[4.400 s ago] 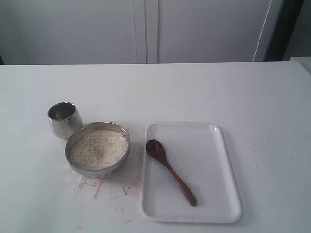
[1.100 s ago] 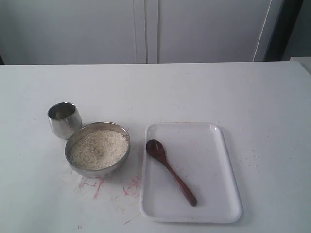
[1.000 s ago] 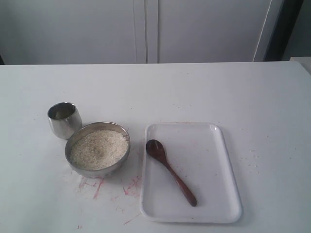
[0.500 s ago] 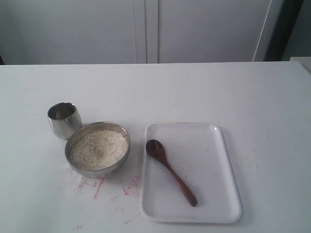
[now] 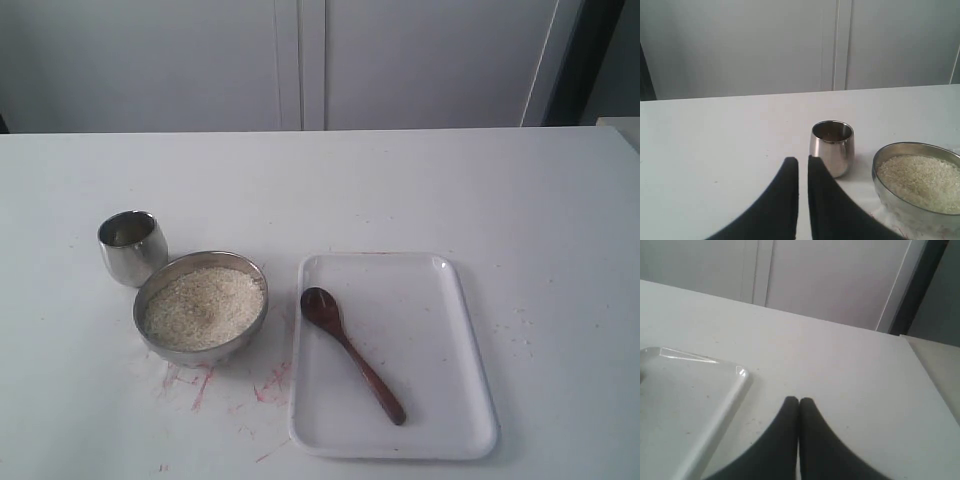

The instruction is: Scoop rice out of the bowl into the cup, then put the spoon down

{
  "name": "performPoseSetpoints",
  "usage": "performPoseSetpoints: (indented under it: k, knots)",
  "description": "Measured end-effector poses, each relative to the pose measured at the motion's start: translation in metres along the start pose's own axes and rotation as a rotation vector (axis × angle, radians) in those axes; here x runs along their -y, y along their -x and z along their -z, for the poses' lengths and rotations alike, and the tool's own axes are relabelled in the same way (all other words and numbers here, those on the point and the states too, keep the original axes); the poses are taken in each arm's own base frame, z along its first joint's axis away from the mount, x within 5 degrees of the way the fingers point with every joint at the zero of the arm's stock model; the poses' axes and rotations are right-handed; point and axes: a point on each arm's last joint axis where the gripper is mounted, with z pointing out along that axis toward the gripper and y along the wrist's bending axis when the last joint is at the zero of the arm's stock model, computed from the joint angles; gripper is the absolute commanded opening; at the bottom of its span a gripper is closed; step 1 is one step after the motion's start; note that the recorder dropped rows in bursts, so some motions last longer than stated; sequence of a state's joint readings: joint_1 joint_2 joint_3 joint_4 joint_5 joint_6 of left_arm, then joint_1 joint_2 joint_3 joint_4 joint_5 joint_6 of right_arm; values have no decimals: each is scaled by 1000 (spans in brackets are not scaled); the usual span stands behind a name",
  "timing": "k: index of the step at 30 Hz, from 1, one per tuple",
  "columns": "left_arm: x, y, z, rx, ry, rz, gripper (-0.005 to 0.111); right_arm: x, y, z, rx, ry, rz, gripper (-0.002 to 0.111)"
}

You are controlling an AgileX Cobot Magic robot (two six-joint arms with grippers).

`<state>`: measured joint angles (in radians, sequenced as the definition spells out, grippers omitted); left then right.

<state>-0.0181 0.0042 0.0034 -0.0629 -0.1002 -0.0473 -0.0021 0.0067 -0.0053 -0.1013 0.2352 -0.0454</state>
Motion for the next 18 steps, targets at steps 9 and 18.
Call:
performPoseSetpoints:
  k: [9,18]
  knots:
    - [0,0,0,0,0,0,14,1,-4,0,-48,-13,-14,0]
    - [0,0,0,0,0,0,14,1,-5,0,-49,-14,-17,0]
